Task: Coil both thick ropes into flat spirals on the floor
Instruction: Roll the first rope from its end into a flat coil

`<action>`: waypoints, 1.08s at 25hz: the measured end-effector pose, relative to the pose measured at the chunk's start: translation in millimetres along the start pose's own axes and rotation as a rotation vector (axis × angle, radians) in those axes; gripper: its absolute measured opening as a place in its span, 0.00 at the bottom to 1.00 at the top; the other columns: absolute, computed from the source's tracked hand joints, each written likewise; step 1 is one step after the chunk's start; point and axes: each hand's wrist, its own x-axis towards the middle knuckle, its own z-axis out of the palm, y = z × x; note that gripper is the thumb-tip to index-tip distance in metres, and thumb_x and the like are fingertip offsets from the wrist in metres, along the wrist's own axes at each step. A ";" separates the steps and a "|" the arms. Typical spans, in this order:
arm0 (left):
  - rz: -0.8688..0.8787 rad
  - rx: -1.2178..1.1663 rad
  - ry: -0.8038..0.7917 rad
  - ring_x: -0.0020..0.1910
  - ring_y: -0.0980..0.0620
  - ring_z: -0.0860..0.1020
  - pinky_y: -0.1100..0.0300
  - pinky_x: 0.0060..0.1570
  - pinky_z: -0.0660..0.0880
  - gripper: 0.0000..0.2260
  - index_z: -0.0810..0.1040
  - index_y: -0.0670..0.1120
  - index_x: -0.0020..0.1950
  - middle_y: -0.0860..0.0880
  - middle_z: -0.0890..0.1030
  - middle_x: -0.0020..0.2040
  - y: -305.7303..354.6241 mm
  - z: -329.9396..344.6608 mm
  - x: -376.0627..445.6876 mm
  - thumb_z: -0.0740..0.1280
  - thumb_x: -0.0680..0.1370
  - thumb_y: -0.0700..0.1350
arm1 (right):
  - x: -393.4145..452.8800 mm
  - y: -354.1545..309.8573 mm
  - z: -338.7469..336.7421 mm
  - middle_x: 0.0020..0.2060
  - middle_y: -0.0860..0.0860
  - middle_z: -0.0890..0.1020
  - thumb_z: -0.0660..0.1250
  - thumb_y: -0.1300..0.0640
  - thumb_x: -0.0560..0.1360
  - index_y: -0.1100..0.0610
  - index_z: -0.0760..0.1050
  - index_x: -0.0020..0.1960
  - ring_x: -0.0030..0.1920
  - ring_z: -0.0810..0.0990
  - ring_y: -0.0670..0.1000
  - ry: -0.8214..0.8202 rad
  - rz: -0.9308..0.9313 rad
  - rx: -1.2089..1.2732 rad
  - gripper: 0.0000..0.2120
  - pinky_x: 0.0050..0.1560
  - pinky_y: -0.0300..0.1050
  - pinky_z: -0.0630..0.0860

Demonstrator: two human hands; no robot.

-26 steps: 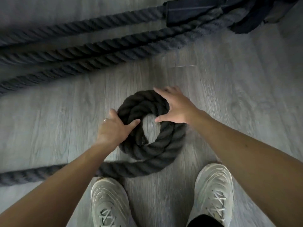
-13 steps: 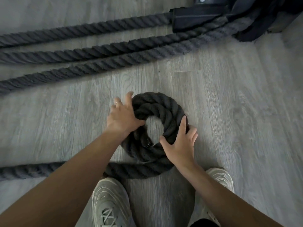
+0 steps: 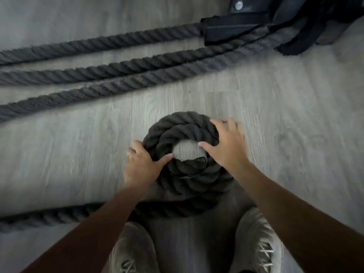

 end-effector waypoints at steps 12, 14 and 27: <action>0.303 0.216 -0.351 0.74 0.37 0.65 0.42 0.71 0.69 0.47 0.54 0.70 0.78 0.44 0.57 0.79 22.2 -10.7 59.5 0.79 0.67 0.59 | -71.7 -9.2 11.8 0.74 0.52 0.60 0.72 0.34 0.70 0.44 0.56 0.79 0.73 0.57 0.57 0.085 0.433 0.316 0.45 0.73 0.63 0.62; 0.290 0.210 -0.348 0.75 0.37 0.65 0.42 0.71 0.69 0.48 0.55 0.69 0.78 0.43 0.58 0.79 23.3 -11.8 60.8 0.80 0.66 0.59 | -104.6 -15.0 18.9 0.69 0.53 0.60 0.74 0.37 0.70 0.47 0.50 0.82 0.71 0.59 0.58 0.046 0.550 0.413 0.49 0.72 0.60 0.65; 0.074 0.020 -0.010 0.61 0.35 0.74 0.43 0.58 0.72 0.24 0.73 0.47 0.60 0.39 0.71 0.61 -13.3 -11.1 -11.1 0.67 0.75 0.64 | -6.8 16.7 -6.2 0.68 0.48 0.74 0.74 0.34 0.68 0.50 0.70 0.75 0.69 0.72 0.53 0.032 0.282 0.294 0.40 0.65 0.52 0.74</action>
